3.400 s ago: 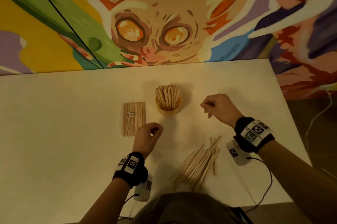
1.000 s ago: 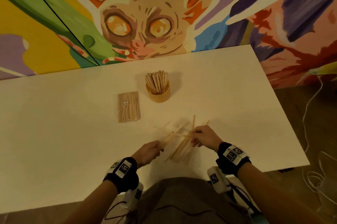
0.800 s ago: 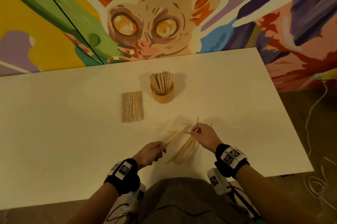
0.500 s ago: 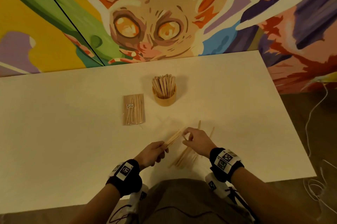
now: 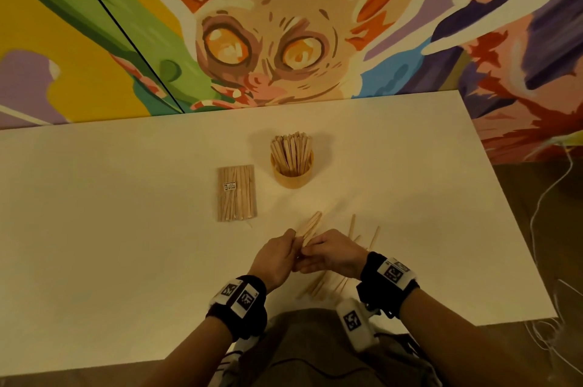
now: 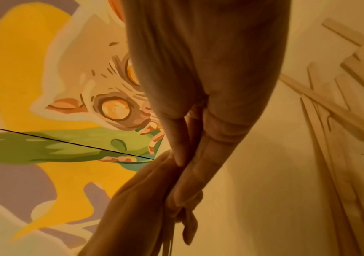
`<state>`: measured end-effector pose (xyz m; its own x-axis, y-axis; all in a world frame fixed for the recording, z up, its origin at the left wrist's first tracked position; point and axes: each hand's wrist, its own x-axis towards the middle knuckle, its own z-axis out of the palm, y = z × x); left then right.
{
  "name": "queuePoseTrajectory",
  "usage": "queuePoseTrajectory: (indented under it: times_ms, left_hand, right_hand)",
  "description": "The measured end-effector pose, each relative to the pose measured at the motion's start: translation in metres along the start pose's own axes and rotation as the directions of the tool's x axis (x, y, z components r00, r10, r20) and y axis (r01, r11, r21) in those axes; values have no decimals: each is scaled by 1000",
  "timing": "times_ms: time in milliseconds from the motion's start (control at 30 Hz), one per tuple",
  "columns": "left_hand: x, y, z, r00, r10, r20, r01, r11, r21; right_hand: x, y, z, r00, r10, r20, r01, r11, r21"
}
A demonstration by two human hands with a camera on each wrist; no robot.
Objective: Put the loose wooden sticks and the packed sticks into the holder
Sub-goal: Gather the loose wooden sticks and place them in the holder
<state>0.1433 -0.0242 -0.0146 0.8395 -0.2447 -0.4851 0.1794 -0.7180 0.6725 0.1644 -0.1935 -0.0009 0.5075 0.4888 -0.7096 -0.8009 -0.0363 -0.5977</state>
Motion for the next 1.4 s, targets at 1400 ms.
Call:
queuePoseTrajectory:
  times_ms: [1400]
  left_hand:
    - [4,23,-6,985,4,172,-32,987,156]
  right_hand:
    - [-16,-9,-6,979,-163,-121,142,976,-163]
